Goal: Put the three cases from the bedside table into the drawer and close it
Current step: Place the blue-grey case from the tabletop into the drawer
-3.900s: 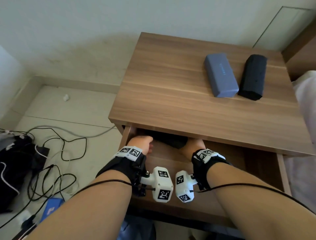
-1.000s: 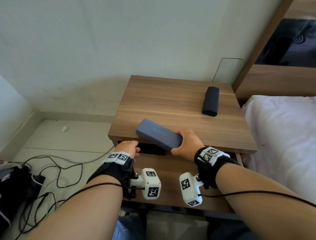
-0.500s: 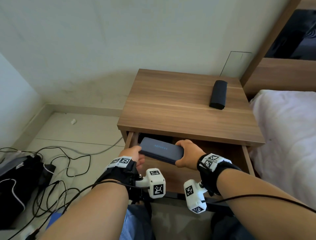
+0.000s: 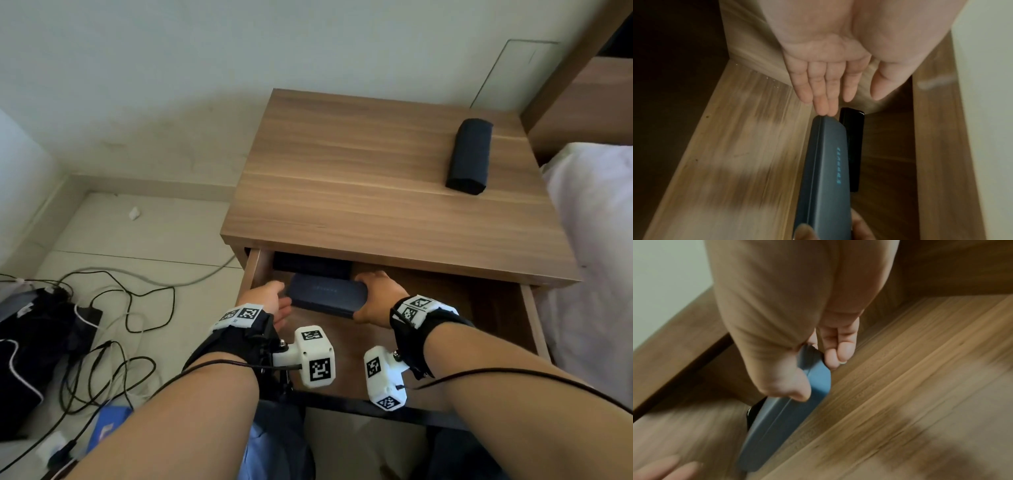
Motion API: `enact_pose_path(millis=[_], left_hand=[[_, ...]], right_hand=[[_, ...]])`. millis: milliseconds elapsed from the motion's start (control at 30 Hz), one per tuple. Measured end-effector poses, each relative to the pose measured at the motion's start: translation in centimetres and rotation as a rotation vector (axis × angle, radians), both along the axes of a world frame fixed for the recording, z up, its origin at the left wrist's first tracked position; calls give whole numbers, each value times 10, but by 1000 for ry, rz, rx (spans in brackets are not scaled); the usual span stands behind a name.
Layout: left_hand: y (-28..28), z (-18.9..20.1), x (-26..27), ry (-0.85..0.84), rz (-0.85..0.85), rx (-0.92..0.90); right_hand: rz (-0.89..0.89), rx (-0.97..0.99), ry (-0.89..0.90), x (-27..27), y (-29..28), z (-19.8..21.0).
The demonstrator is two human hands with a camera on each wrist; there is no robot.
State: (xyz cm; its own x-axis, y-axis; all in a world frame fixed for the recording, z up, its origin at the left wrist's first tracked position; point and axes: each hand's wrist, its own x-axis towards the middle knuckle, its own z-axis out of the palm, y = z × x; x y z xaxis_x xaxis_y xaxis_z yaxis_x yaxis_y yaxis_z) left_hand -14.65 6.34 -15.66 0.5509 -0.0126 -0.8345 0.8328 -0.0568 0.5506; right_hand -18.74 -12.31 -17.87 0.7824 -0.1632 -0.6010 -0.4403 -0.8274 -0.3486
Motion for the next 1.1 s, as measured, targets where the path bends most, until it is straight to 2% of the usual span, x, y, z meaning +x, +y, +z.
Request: enact_pose_path(millis=[200,567,767,866,1100], left_hand=[[-6,-16,10,8,-5,23],[-5,-34,17,66,8,38],[-7,-27,14,28,12,57],[-9,-19,11,-6,3,72],[-16,11,3,-69,-37,47]], right_hand=[[29,9,14,19,5,-19],[-61,42,-5,37,12,-39],[-112,-20,-57,28,9,-35],[-163,15,-107,23,4,-34],[-220,140,-176,1,-1,2]])
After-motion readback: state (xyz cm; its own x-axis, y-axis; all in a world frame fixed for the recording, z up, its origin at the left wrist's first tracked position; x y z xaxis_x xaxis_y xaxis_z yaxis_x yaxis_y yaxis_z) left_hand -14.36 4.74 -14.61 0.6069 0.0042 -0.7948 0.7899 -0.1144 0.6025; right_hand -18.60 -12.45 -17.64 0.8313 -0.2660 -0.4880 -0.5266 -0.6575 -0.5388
